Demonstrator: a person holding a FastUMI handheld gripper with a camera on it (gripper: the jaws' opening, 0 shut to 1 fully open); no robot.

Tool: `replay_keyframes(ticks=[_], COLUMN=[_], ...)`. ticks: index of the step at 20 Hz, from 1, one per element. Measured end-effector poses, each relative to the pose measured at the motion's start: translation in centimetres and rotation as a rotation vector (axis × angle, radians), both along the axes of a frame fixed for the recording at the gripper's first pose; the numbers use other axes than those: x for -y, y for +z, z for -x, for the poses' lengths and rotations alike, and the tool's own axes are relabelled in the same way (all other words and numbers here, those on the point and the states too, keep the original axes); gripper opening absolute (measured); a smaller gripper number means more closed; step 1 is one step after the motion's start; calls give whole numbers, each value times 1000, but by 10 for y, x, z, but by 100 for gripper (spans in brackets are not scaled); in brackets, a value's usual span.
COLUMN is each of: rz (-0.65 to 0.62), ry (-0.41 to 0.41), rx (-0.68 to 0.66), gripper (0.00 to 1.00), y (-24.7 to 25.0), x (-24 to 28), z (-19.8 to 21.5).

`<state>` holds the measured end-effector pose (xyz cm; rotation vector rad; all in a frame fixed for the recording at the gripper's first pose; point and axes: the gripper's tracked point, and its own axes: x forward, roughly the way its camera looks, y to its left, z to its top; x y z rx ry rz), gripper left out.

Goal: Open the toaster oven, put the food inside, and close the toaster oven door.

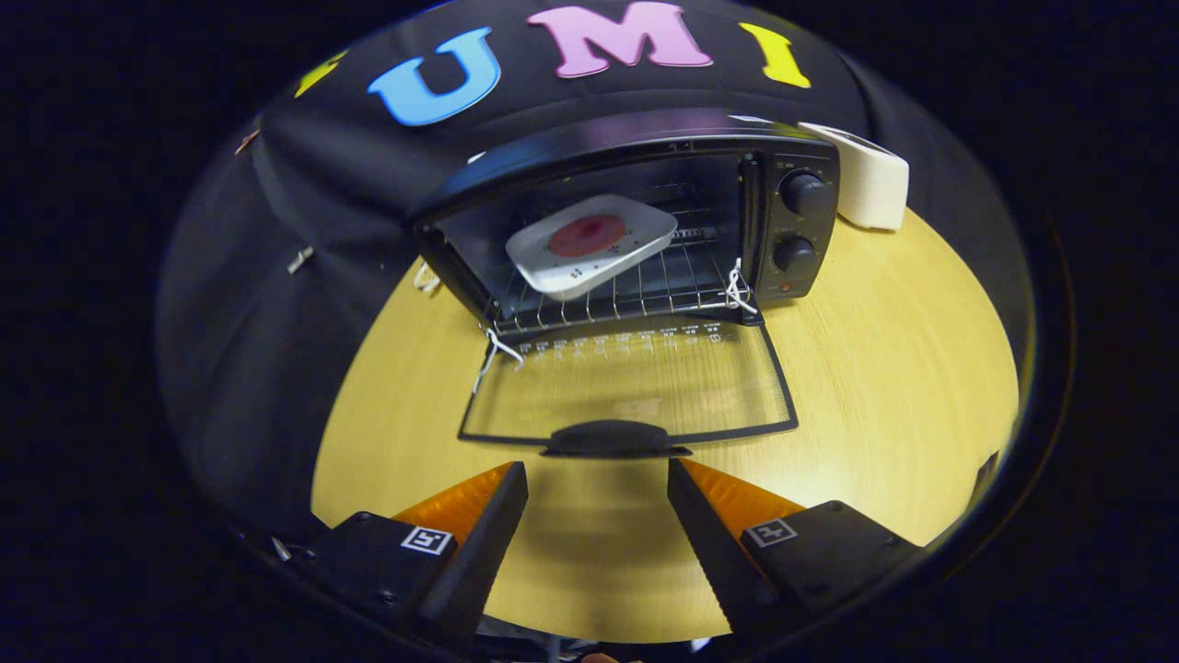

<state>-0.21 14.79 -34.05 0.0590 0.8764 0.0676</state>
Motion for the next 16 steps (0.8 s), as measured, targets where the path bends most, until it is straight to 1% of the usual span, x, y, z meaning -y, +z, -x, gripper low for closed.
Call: replay_keyframes(ticks=[2,4,6,9,13,14,16], rz=[74,133,192,212,235,231,210], ry=[-3,-22,-21,-14,-11,-17,-54], rx=[-18,-26,-33,-33,4,12,13], gripper=[99,99,99,99,100,100,100], y=[-12,-23,-34,-45,-54,-54,-55], x=[11,20,25,18,13,13,14], z=[6,3,-1,-7,-21,-24,-24])
